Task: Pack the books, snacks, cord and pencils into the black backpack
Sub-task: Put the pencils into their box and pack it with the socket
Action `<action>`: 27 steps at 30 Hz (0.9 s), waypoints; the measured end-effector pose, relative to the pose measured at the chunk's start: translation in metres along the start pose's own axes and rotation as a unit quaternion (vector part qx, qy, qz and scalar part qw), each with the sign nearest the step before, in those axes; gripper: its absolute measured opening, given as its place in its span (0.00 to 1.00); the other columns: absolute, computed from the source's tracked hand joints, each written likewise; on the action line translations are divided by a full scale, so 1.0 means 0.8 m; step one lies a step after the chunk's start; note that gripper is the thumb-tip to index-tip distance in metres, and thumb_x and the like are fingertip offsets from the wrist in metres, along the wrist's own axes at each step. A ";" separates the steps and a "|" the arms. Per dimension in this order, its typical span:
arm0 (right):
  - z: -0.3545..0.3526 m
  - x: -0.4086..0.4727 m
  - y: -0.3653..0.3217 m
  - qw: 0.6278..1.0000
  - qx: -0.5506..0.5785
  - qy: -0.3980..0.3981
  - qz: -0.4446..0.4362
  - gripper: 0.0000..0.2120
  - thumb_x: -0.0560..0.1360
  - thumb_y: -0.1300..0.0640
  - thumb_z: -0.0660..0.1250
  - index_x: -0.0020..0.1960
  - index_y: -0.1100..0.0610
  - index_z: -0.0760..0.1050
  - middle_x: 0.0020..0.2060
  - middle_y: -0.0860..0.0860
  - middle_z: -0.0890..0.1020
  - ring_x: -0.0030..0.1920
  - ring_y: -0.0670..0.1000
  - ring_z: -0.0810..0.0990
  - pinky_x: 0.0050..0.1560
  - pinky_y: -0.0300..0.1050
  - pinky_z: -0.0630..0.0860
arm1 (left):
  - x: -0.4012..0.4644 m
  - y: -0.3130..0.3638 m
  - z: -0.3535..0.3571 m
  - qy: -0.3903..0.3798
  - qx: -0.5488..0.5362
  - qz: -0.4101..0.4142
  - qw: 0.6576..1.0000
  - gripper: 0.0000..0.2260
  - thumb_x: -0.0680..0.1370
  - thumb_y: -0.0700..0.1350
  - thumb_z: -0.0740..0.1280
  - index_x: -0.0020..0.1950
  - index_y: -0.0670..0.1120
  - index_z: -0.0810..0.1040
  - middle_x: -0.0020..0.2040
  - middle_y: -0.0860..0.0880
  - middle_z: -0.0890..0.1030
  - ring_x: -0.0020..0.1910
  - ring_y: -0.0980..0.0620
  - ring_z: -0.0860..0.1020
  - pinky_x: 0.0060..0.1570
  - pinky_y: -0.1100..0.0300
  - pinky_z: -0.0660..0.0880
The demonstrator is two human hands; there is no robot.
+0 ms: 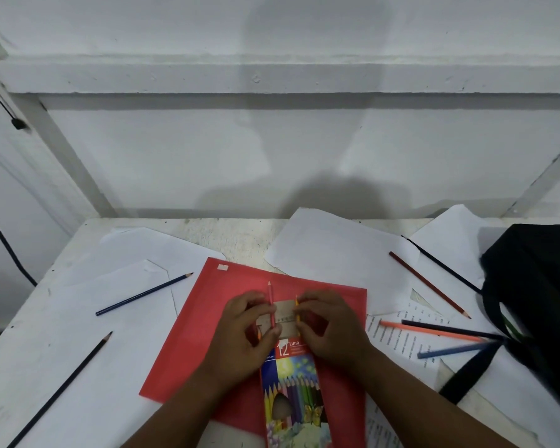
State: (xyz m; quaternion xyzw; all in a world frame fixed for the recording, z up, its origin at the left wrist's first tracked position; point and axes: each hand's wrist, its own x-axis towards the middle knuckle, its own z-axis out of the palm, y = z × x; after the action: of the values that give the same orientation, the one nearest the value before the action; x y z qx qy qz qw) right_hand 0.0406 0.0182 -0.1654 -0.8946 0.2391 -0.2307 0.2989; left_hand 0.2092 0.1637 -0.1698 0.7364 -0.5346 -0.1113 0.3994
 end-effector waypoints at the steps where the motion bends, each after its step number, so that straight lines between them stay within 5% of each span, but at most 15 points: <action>1: 0.000 0.000 0.001 1.000 -0.006 -0.004 0.006 0.19 0.71 0.48 0.72 0.60 0.52 0.80 0.58 0.42 0.79 0.59 0.40 0.72 0.59 0.28 0.66 | -0.001 -0.001 0.001 -0.003 0.002 -0.003 1.000 0.18 0.74 0.57 0.71 0.62 0.53 0.82 0.67 0.58 0.73 0.70 0.60 0.67 0.66 0.74 0.59; 5: -0.002 -0.002 0.000 1.000 -0.008 -0.021 0.018 0.24 0.69 0.47 0.72 0.63 0.53 0.79 0.60 0.43 0.78 0.60 0.41 0.71 0.60 0.24 0.61 | -0.001 -0.004 0.003 -0.003 -0.006 0.003 1.000 0.16 0.74 0.56 0.71 0.59 0.54 0.83 0.69 0.56 0.73 0.71 0.58 0.67 0.68 0.68 0.61; 8: -0.003 -0.001 -0.001 1.000 0.000 -0.016 0.013 0.17 0.69 0.48 0.72 0.56 0.51 0.82 0.55 0.42 0.80 0.57 0.42 0.75 0.58 0.26 0.65 | 0.000 -0.003 0.002 0.018 -0.027 0.006 0.999 0.05 0.73 0.51 0.75 0.45 0.53 0.82 0.65 0.58 0.76 0.68 0.56 0.71 0.64 0.62 0.69; 11: -0.001 0.000 -0.001 1.000 0.004 -0.007 0.010 0.11 0.70 0.47 0.72 0.50 0.50 0.82 0.52 0.41 0.80 0.55 0.42 0.75 0.56 0.28 0.66 | 0.000 -0.002 0.000 0.017 -0.021 0.003 1.000 0.09 0.72 0.48 0.75 0.38 0.52 0.75 0.61 0.59 0.77 0.65 0.55 0.73 0.61 0.61 0.71; 13: -0.001 -0.001 -0.001 1.000 0.003 -0.006 0.014 0.12 0.70 0.47 0.72 0.51 0.50 0.82 0.52 0.41 0.81 0.55 0.42 0.75 0.56 0.27 0.66 | 0.000 -0.005 -0.001 0.015 -0.018 0.009 1.000 0.07 0.72 0.48 0.74 0.44 0.53 0.78 0.62 0.58 0.76 0.66 0.55 0.73 0.63 0.61 0.70; 16: -0.001 0.000 -0.001 1.000 0.000 -0.006 0.013 0.15 0.69 0.48 0.73 0.54 0.52 0.82 0.53 0.42 0.81 0.55 0.43 0.75 0.57 0.26 0.65 | -0.001 -0.008 0.003 0.007 -0.008 0.005 1.000 0.17 0.73 0.50 0.74 0.60 0.52 0.80 0.66 0.57 0.75 0.69 0.55 0.70 0.67 0.61 0.67; 23: -0.001 0.000 -0.001 1.000 0.011 -0.003 0.015 0.11 0.68 0.49 0.73 0.48 0.50 0.82 0.51 0.41 0.81 0.54 0.43 0.77 0.56 0.28 0.67 | 0.003 0.000 -0.001 0.035 -0.021 0.020 0.999 0.04 0.71 0.48 0.75 0.44 0.52 0.82 0.53 0.60 0.78 0.58 0.58 0.76 0.57 0.61 0.73; 27: -0.001 0.001 -0.001 1.000 0.010 -0.003 0.015 0.09 0.67 0.49 0.74 0.46 0.49 0.81 0.50 0.39 0.80 0.53 0.43 0.76 0.56 0.30 0.68 | -0.002 -0.004 0.002 0.044 0.009 -0.007 0.999 0.14 0.72 0.54 0.71 0.55 0.50 0.82 0.58 0.58 0.78 0.61 0.57 0.74 0.61 0.63 0.70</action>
State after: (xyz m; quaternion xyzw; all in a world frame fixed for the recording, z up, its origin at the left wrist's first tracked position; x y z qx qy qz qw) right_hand 0.0411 0.0182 -0.1641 -0.8887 0.2493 -0.2258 0.3115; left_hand 0.2096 0.1642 -0.1735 0.7479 -0.5124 -0.0772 0.4149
